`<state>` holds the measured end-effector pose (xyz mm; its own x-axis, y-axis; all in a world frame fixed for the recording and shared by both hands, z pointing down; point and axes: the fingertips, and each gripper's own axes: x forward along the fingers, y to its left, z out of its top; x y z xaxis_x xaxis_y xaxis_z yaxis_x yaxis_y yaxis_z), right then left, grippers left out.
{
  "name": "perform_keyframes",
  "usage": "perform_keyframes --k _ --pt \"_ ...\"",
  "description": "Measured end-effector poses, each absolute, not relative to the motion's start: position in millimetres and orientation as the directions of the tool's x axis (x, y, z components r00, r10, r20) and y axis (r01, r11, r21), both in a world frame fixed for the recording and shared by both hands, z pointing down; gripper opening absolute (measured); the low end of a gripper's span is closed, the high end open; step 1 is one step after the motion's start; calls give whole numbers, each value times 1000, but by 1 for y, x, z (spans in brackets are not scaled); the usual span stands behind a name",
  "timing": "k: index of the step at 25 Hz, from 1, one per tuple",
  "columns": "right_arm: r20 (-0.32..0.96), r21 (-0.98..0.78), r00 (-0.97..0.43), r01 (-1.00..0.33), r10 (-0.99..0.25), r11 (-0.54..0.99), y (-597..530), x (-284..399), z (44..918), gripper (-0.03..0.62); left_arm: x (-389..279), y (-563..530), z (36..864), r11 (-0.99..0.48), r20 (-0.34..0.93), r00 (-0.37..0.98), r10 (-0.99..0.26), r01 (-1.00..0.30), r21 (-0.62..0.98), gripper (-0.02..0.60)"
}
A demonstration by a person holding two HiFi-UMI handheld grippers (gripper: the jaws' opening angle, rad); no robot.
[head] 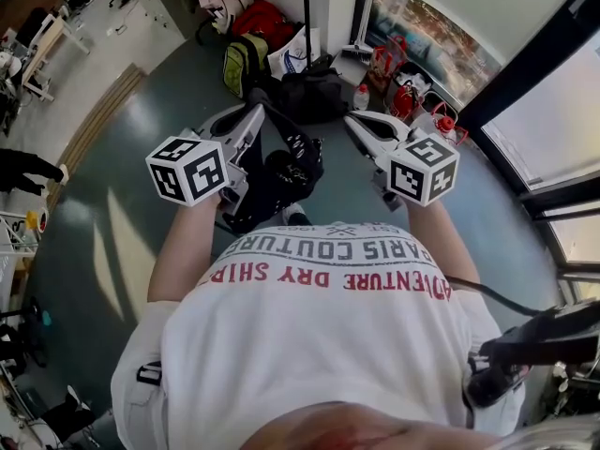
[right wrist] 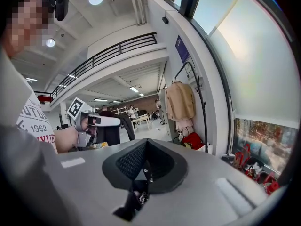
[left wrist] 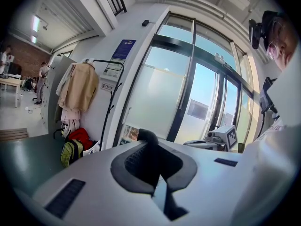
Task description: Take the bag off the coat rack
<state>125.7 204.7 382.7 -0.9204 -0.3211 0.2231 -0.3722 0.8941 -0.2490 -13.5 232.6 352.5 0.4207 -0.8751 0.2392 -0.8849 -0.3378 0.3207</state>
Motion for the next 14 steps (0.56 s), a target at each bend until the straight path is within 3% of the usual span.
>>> perform_keyframes --k 14 --pt "237 -238 -911 -392 -338 889 236 134 379 0 1 261 342 -373 217 446 -868 -875 308 5"
